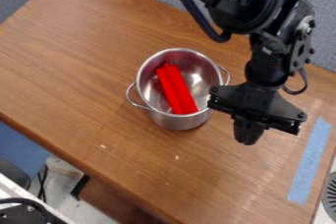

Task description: Move the red object from the metal pot to the table

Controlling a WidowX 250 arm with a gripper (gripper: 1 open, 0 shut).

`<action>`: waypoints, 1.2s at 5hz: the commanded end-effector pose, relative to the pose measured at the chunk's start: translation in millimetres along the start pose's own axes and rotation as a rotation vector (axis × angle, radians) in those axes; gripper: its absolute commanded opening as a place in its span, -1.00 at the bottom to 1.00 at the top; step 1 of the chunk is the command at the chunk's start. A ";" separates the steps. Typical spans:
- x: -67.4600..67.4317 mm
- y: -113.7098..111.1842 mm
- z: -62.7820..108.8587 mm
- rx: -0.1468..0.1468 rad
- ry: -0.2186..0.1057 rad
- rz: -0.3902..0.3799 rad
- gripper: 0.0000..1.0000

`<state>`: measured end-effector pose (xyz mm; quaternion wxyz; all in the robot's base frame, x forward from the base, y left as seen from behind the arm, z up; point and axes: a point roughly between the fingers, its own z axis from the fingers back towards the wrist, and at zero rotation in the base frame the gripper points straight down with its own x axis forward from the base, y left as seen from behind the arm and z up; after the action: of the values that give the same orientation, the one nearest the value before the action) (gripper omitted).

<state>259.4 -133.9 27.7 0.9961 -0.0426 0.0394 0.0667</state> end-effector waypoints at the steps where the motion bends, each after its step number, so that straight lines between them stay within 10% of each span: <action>1: 12.3 -19.9 18.2 -0.027 -0.038 0.037 1.00; 2: 22.8 -37.1 26.0 -0.026 -0.038 0.065 -1.00; 4: 36.7 -11.2 24.5 -0.106 -0.105 0.455 -1.00; 5: 42.0 -1.3 17.3 -0.113 -0.128 0.641 1.00; 6: 33.1 -16.5 34.2 -0.113 -0.130 0.624 1.00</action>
<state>288.8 -135.6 34.4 0.9254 -0.0499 0.0137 0.3756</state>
